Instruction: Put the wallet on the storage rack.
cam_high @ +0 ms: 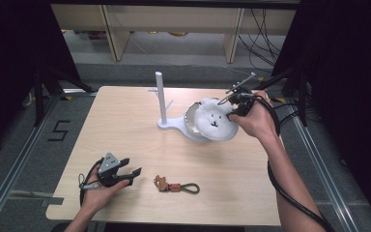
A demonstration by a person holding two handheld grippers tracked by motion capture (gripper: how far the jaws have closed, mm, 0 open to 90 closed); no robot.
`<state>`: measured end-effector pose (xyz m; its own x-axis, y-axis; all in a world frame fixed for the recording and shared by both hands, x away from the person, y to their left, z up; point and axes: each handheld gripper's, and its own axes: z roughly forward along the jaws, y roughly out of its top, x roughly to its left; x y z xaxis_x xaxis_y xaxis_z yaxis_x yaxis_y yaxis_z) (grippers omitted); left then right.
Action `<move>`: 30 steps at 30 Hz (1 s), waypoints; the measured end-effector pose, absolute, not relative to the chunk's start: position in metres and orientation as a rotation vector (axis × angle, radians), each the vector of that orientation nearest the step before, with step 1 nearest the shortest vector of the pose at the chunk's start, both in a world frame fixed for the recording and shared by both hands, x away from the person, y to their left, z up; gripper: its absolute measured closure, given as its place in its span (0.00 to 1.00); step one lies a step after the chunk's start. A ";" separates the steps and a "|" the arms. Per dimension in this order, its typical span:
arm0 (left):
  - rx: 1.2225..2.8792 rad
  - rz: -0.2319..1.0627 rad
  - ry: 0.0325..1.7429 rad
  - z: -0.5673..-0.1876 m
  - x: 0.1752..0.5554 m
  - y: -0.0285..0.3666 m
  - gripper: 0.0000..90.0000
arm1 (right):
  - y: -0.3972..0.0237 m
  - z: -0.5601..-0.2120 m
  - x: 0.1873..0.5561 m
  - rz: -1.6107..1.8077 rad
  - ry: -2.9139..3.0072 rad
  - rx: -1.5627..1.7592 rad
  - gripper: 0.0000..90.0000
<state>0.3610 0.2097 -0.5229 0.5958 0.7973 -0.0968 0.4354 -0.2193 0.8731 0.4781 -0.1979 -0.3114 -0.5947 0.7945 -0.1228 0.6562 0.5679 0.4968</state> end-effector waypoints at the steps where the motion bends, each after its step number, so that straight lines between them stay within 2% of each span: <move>1: 1.853 0.467 0.995 -0.523 0.361 0.210 0.38 | -0.198 -0.312 0.480 0.584 2.472 1.166 0.90; 30: 1.855 0.473 0.990 -0.523 0.361 0.209 0.38 | -0.174 -0.324 0.508 0.563 2.464 1.156 0.90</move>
